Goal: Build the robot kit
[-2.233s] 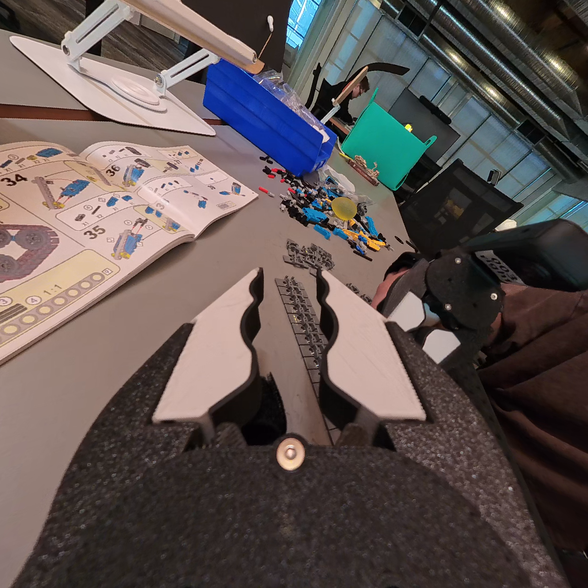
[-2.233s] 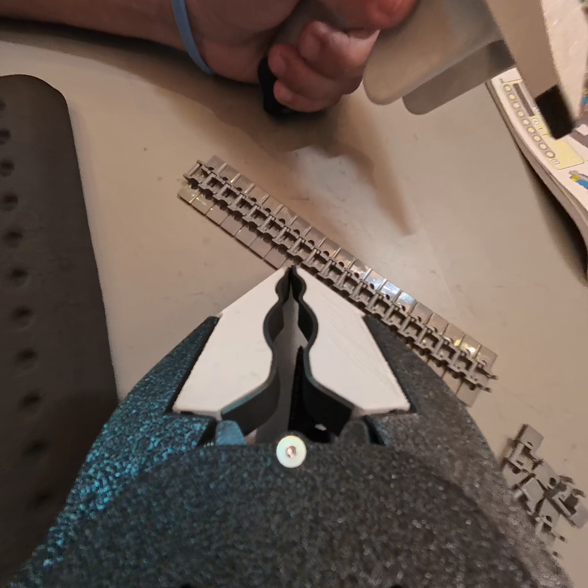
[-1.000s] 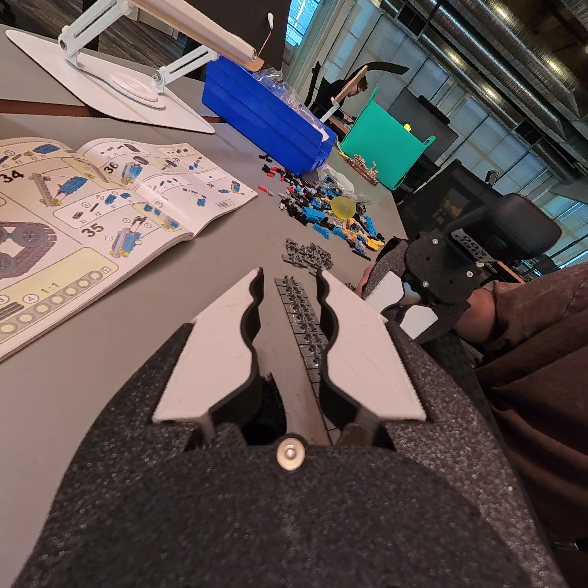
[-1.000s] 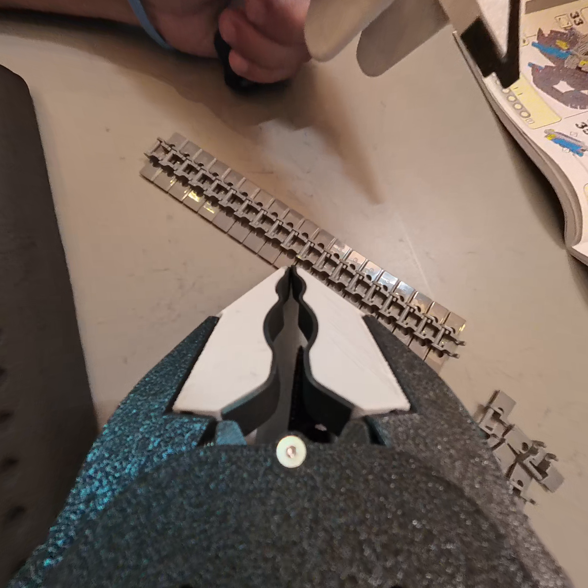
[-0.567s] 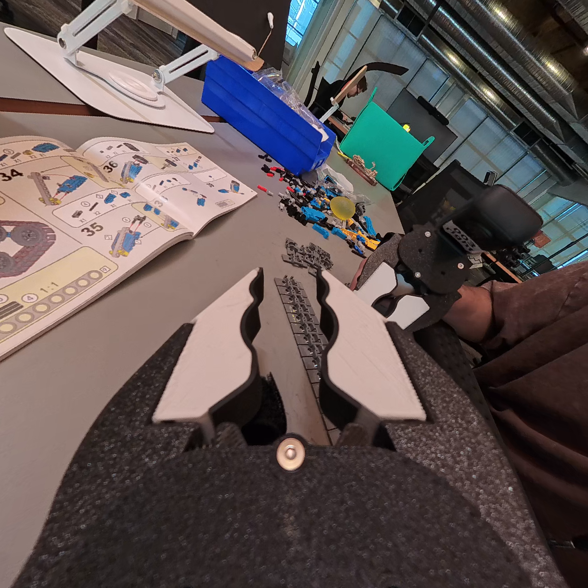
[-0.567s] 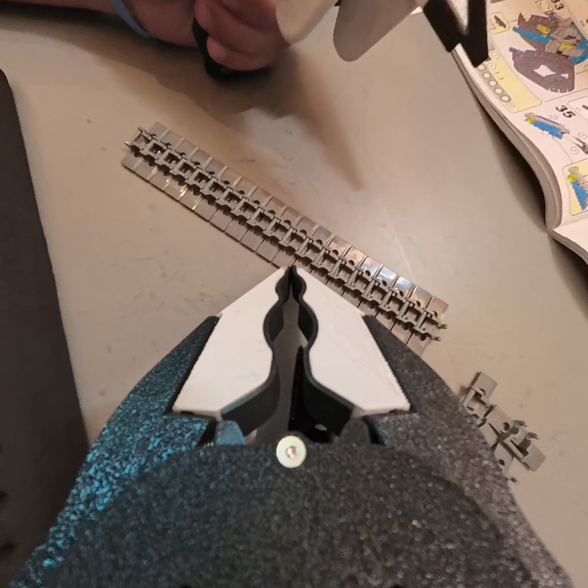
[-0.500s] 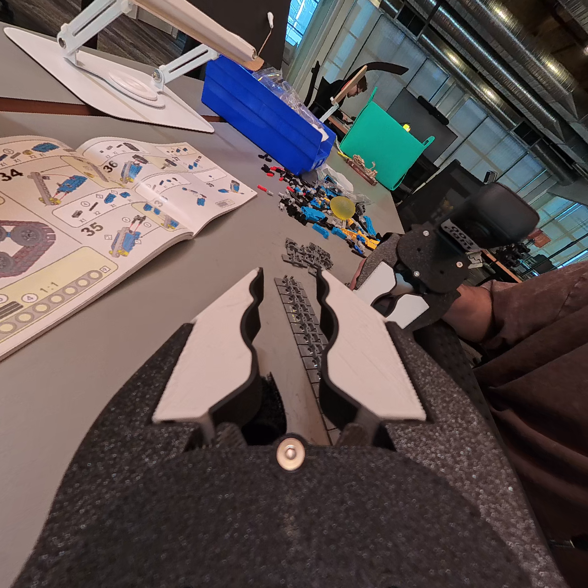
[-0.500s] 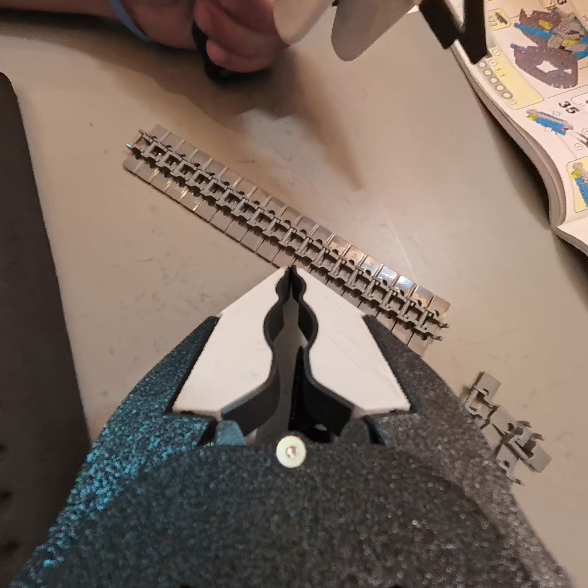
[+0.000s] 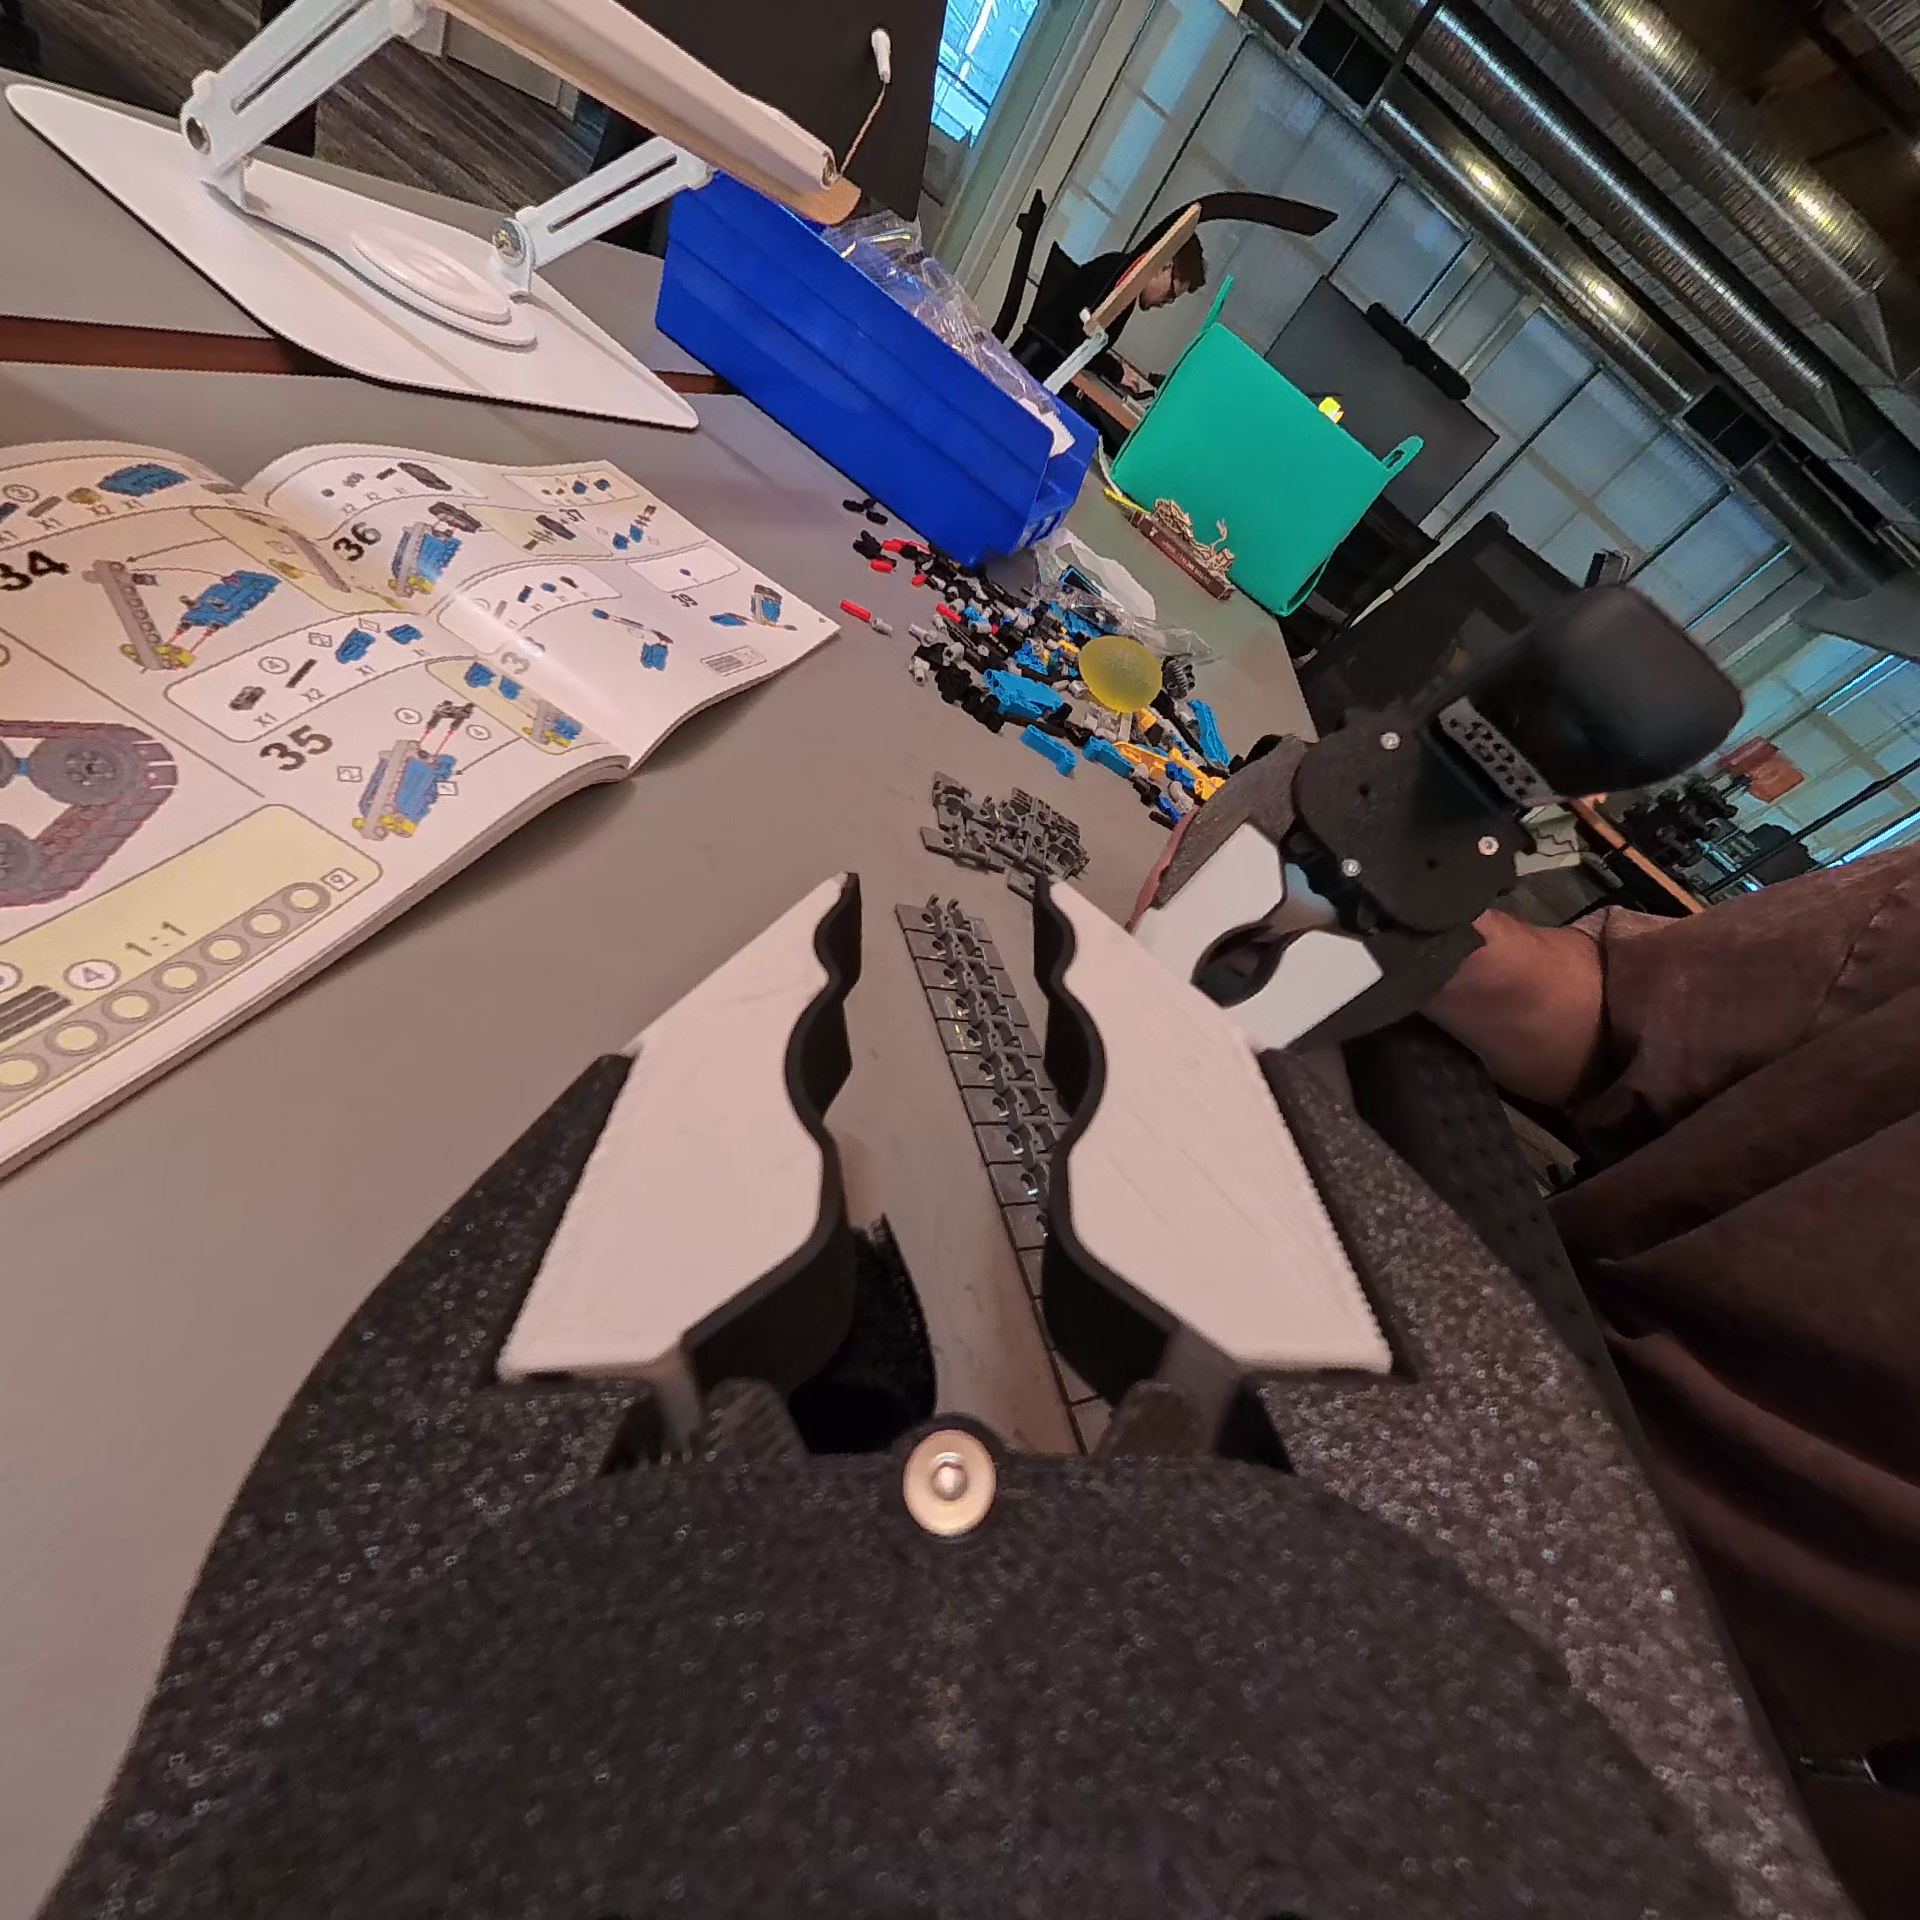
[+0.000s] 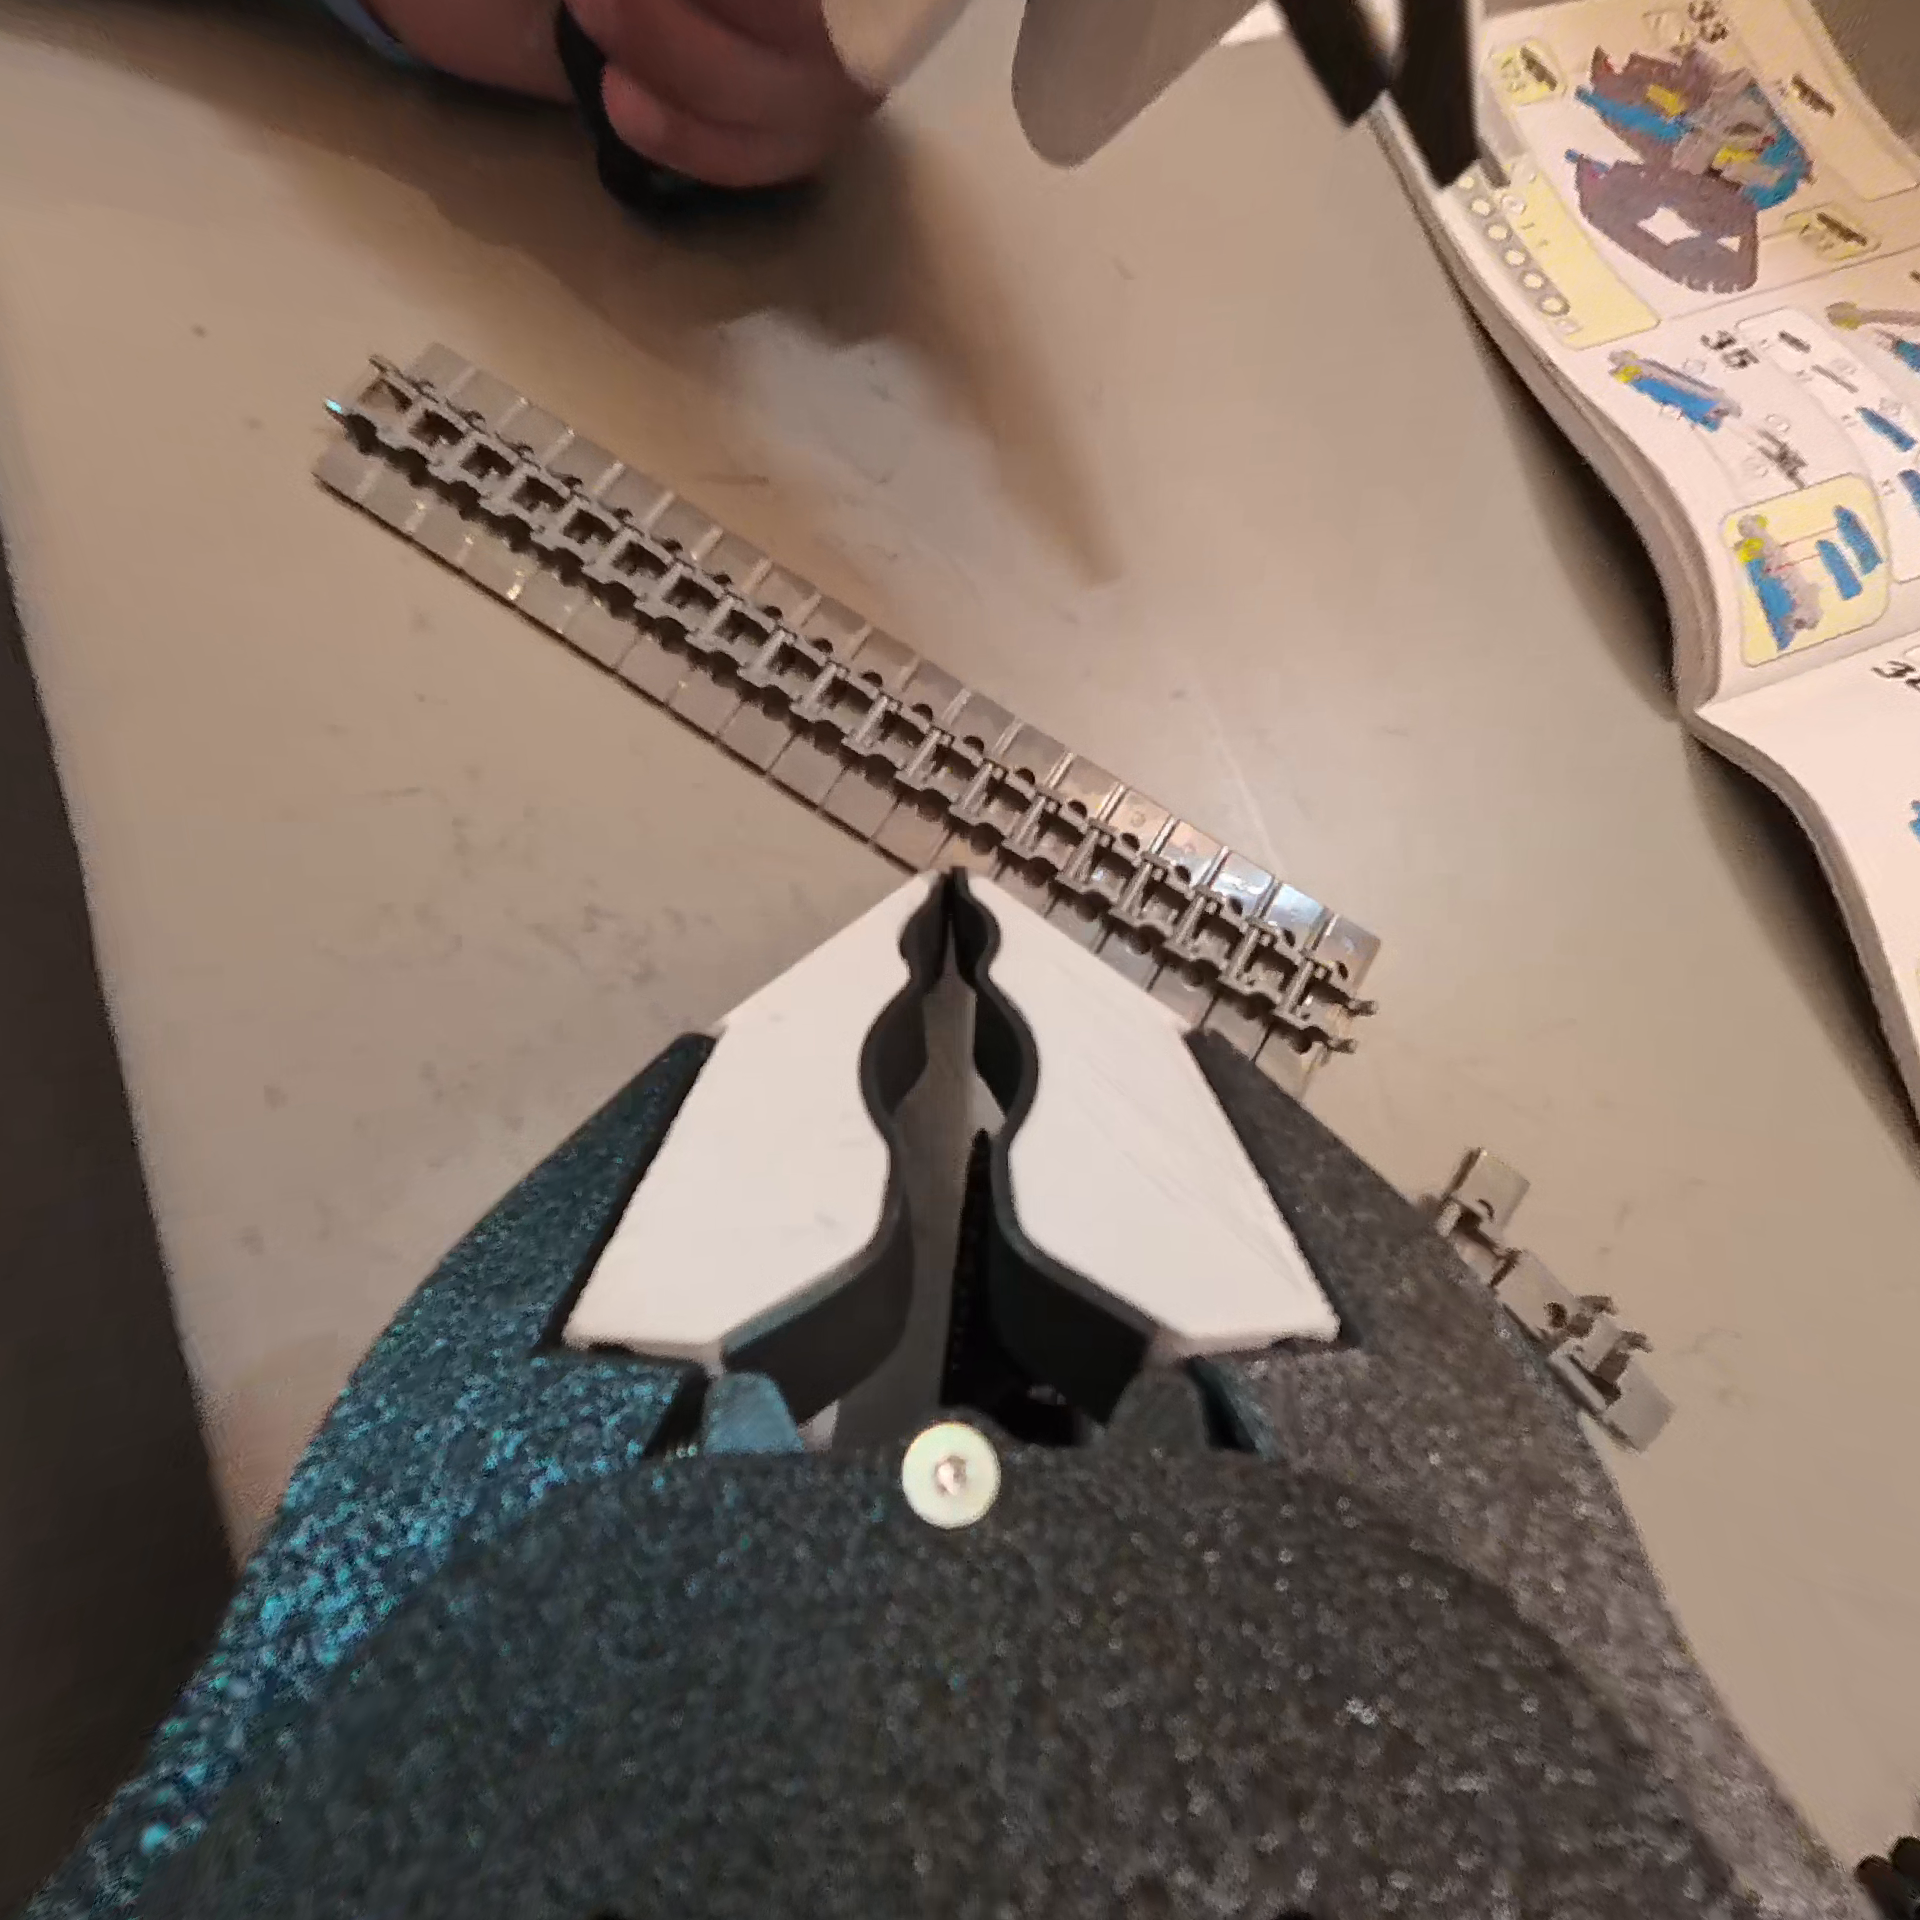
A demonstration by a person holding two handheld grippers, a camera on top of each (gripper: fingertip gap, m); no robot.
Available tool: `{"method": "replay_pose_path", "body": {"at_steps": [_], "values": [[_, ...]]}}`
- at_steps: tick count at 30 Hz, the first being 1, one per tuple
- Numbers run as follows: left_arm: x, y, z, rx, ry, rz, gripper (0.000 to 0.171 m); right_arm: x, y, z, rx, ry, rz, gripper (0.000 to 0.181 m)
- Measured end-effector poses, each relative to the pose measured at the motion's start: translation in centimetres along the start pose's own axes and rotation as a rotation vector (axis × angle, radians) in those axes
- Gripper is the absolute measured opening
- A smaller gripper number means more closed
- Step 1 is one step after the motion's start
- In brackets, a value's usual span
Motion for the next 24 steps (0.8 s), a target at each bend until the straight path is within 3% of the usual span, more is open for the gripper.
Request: {"method": "replay_pose_path", "body": {"at_steps": [24], "values": [[0.0,0.0,-0.1,0.004,0.001,0.001,0.033,0.7,0.7,-2.0,0.047,-0.036,0.01,0.0]]}}
Point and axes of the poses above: each gripper's, where its closed fingertips meet, y back along the fingers, x out of its underside, z = x × y across the jaws, the point moved 6 cm from there along y, back along the fingers, and after that the axes turned 4 degrees about x, right-handed, at the moved point
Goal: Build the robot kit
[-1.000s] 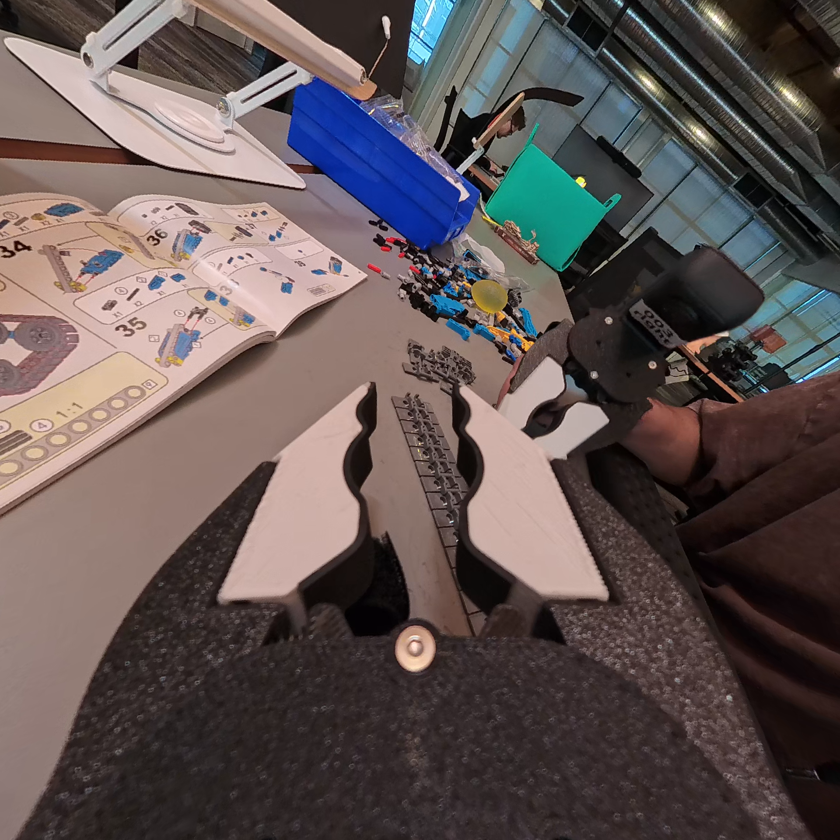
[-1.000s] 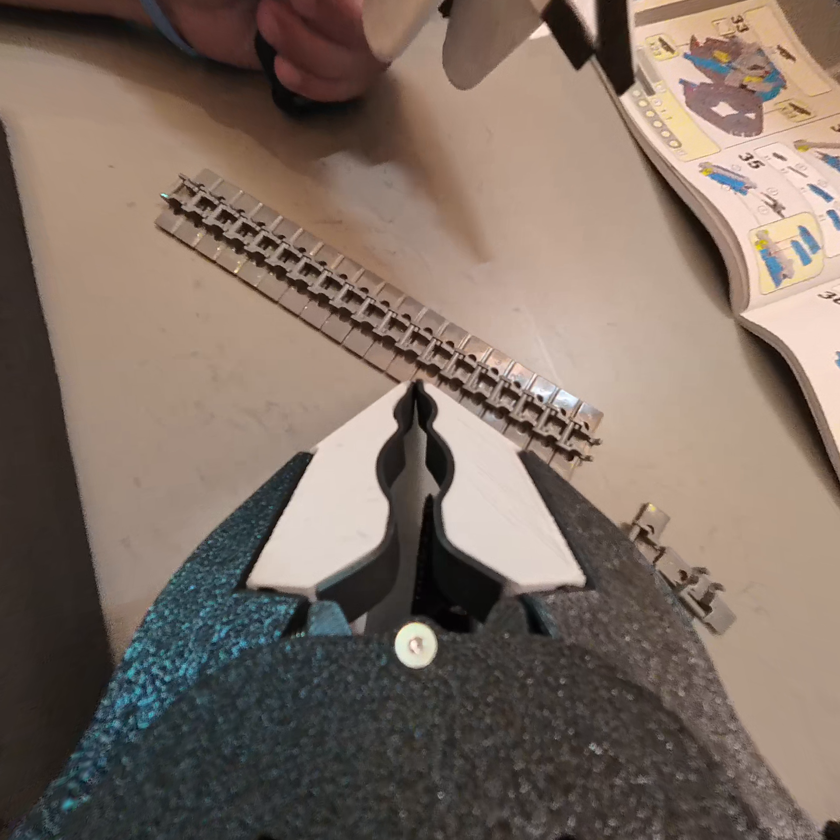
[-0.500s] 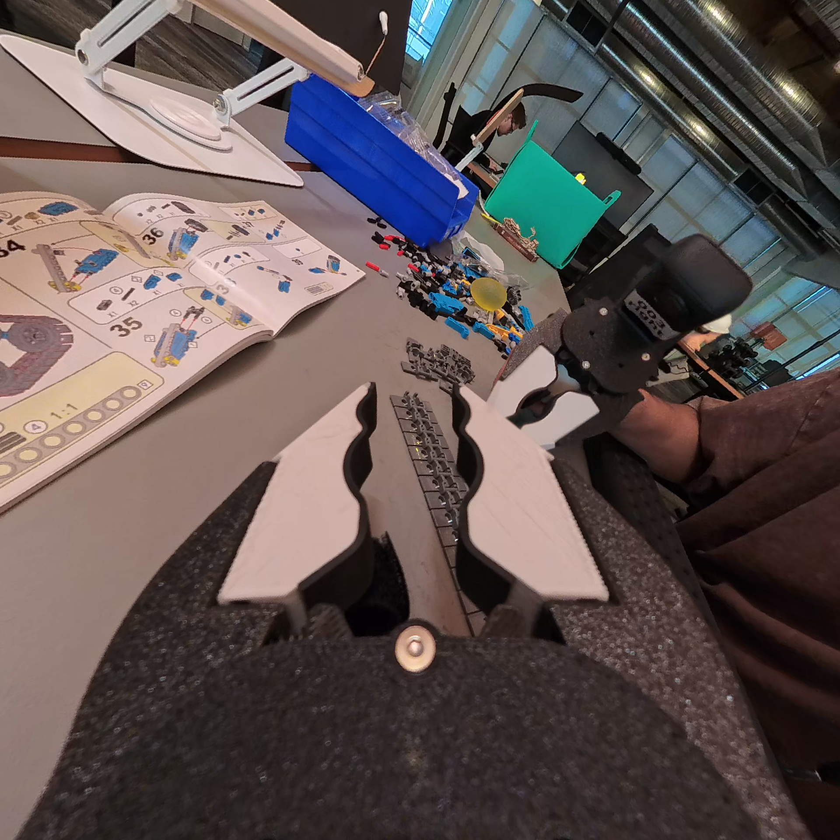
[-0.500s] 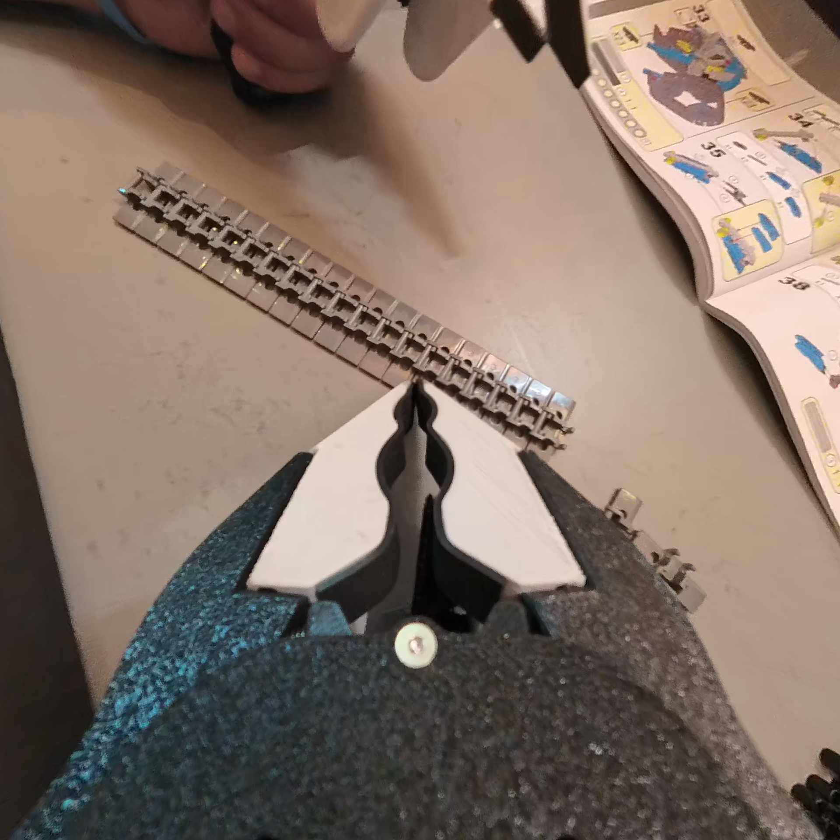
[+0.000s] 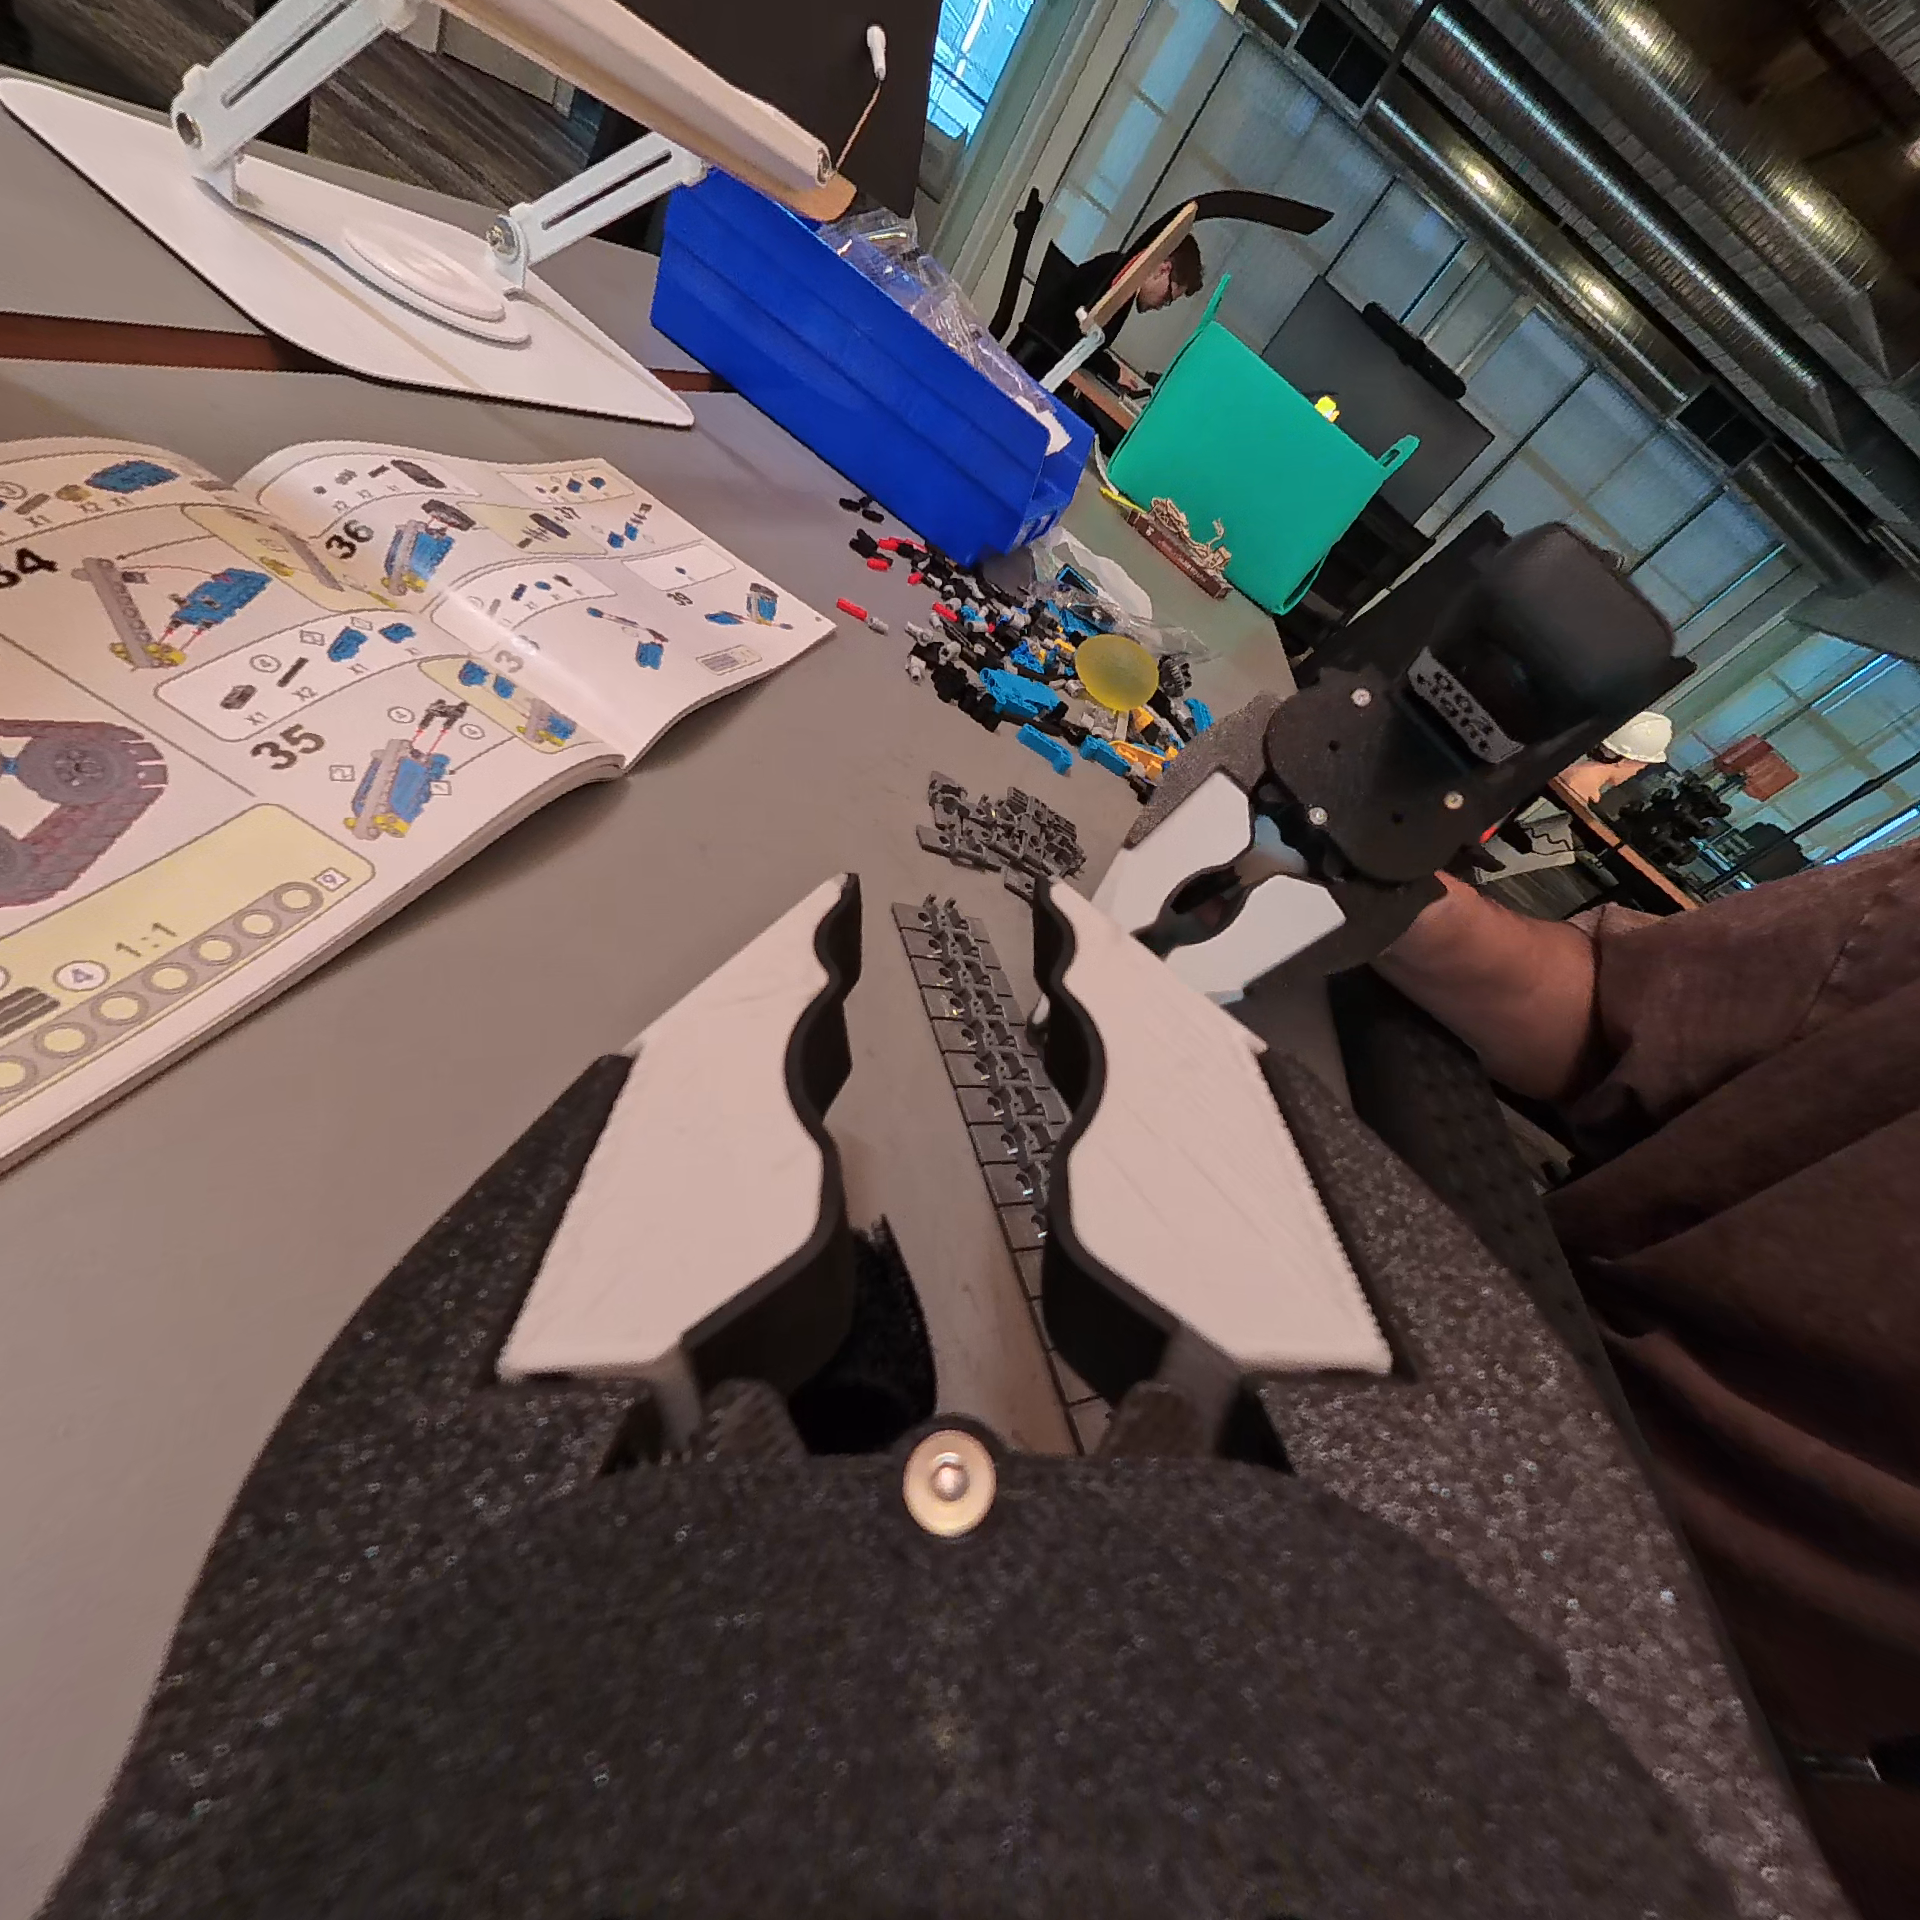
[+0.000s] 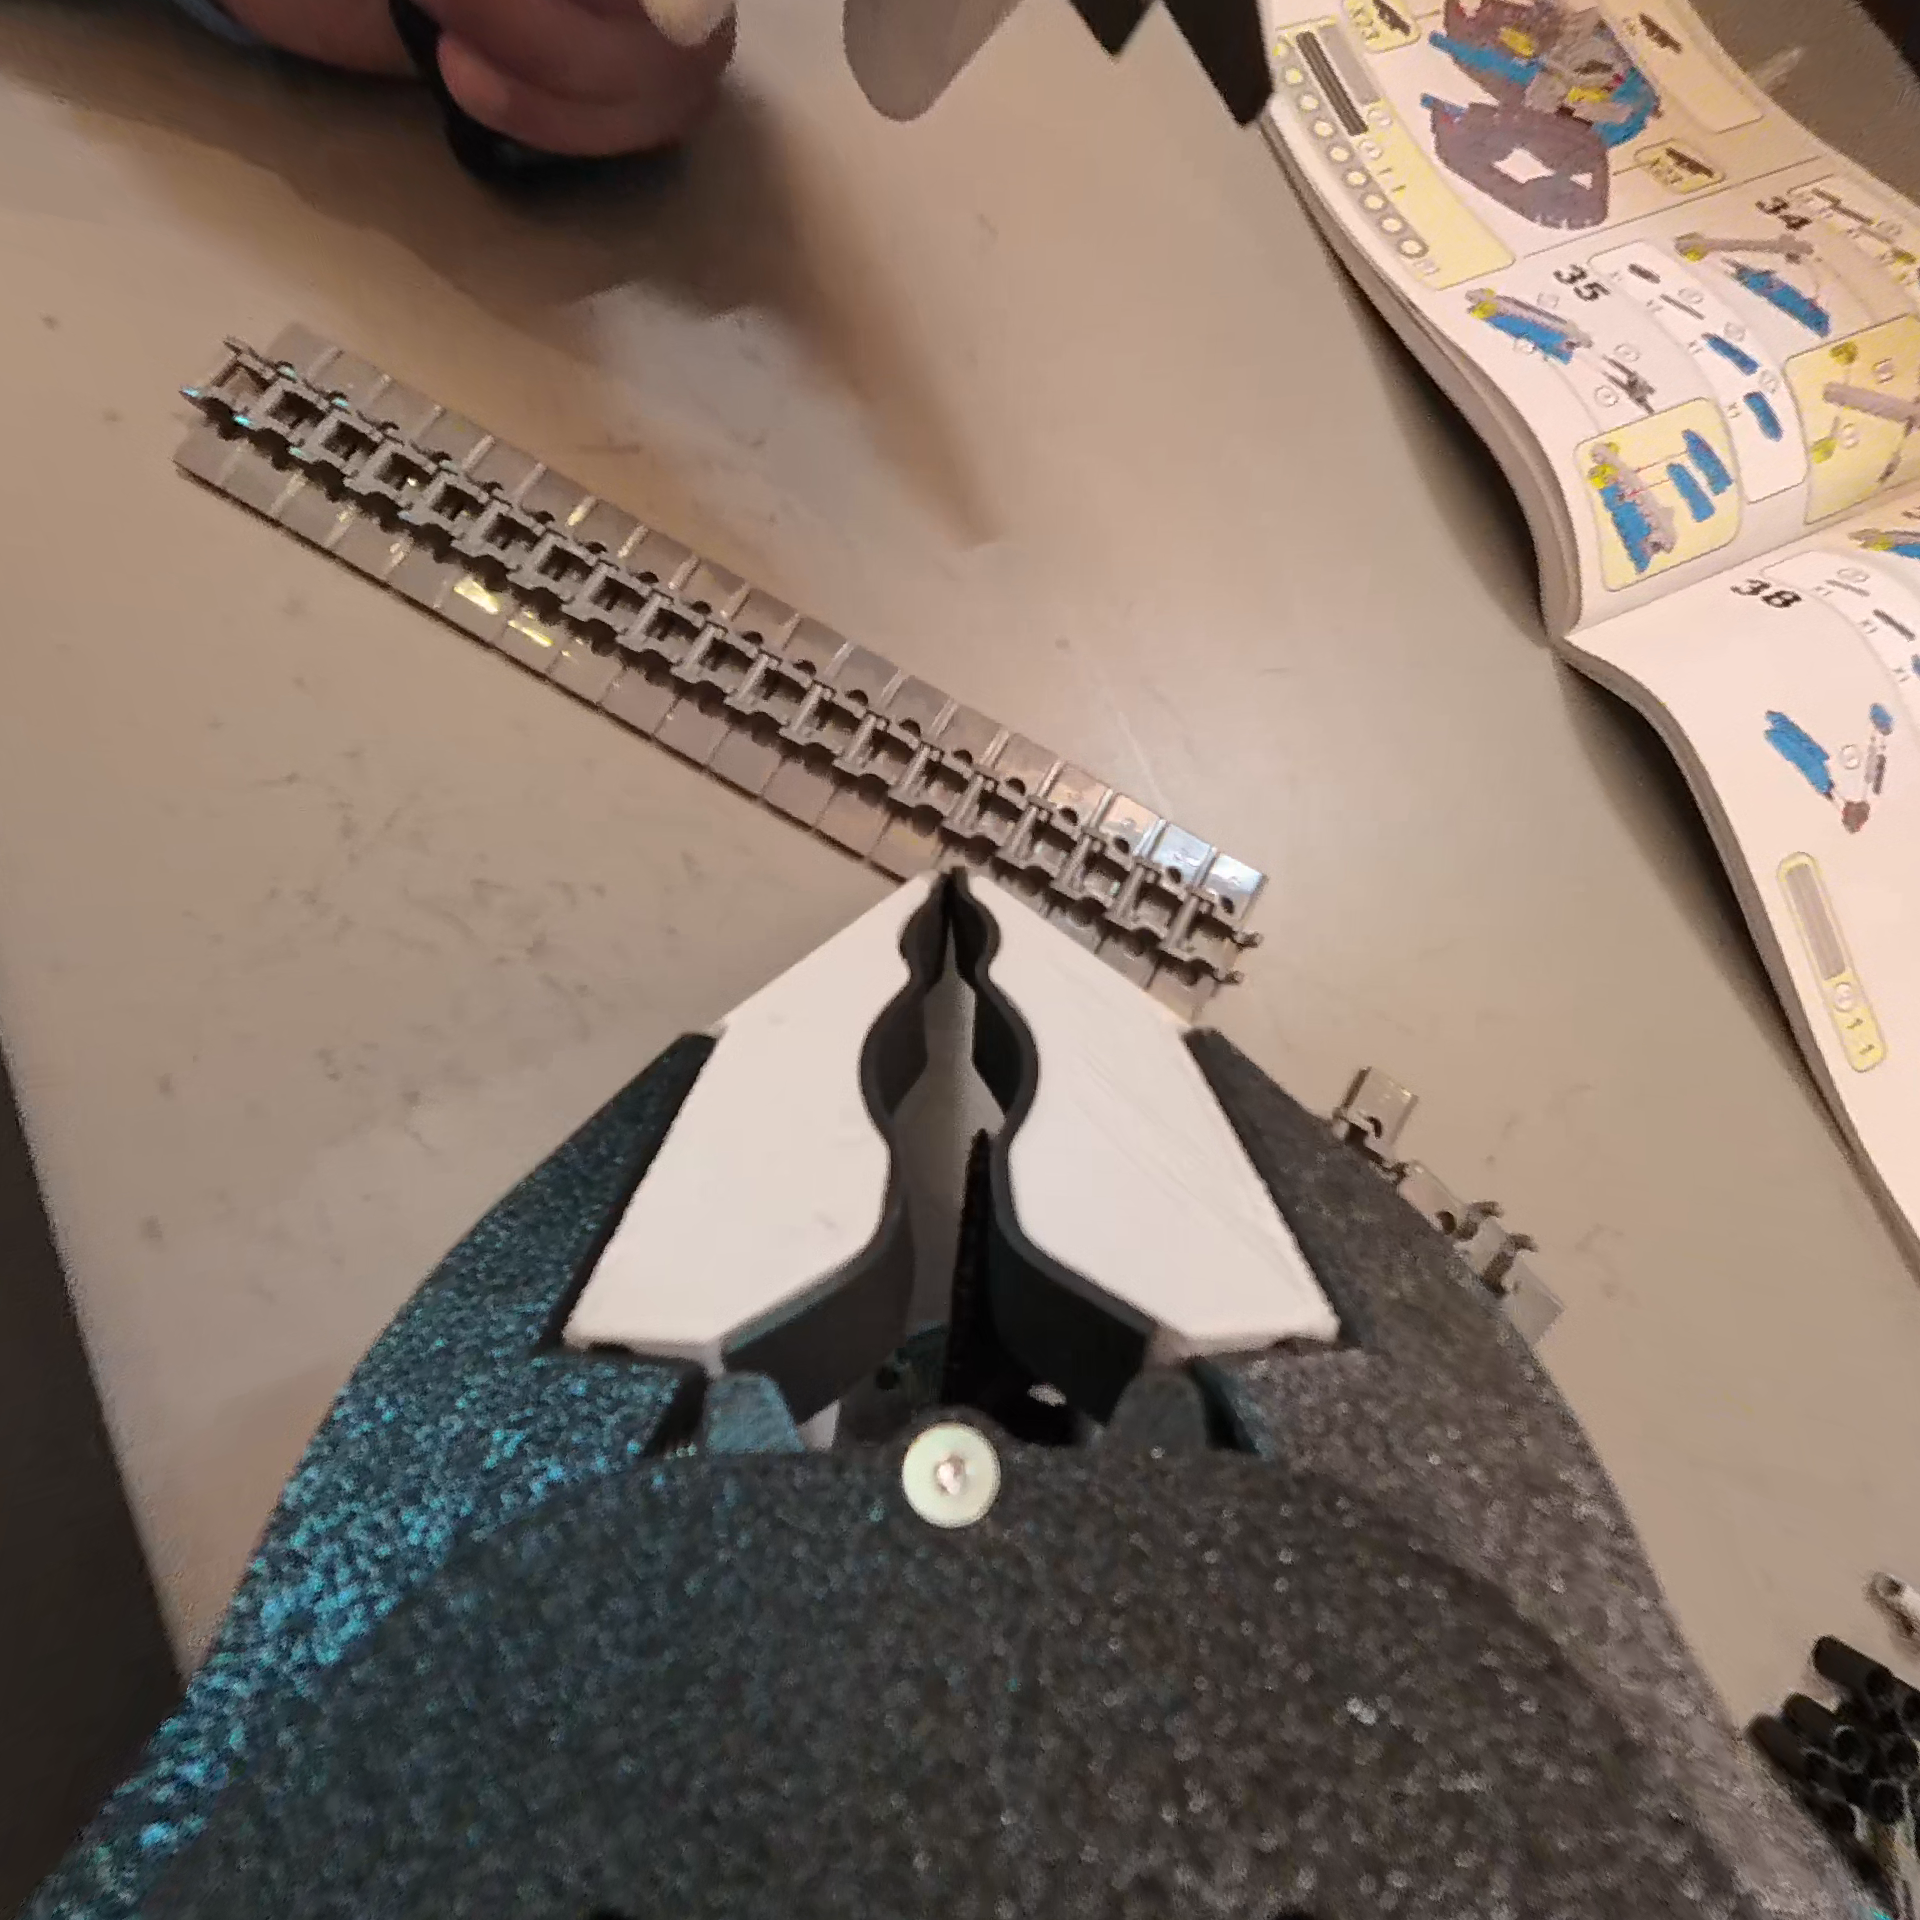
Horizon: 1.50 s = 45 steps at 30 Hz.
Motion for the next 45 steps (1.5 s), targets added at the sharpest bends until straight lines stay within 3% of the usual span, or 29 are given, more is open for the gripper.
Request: {"method": "replay_pose_path", "body": {"at_steps": [45], "values": [[0.0,0.0,0.1,0.008,0.012,-0.002,0.033,0.8,0.7,-2.4,0.068,-0.042,0.001,0.0]]}}
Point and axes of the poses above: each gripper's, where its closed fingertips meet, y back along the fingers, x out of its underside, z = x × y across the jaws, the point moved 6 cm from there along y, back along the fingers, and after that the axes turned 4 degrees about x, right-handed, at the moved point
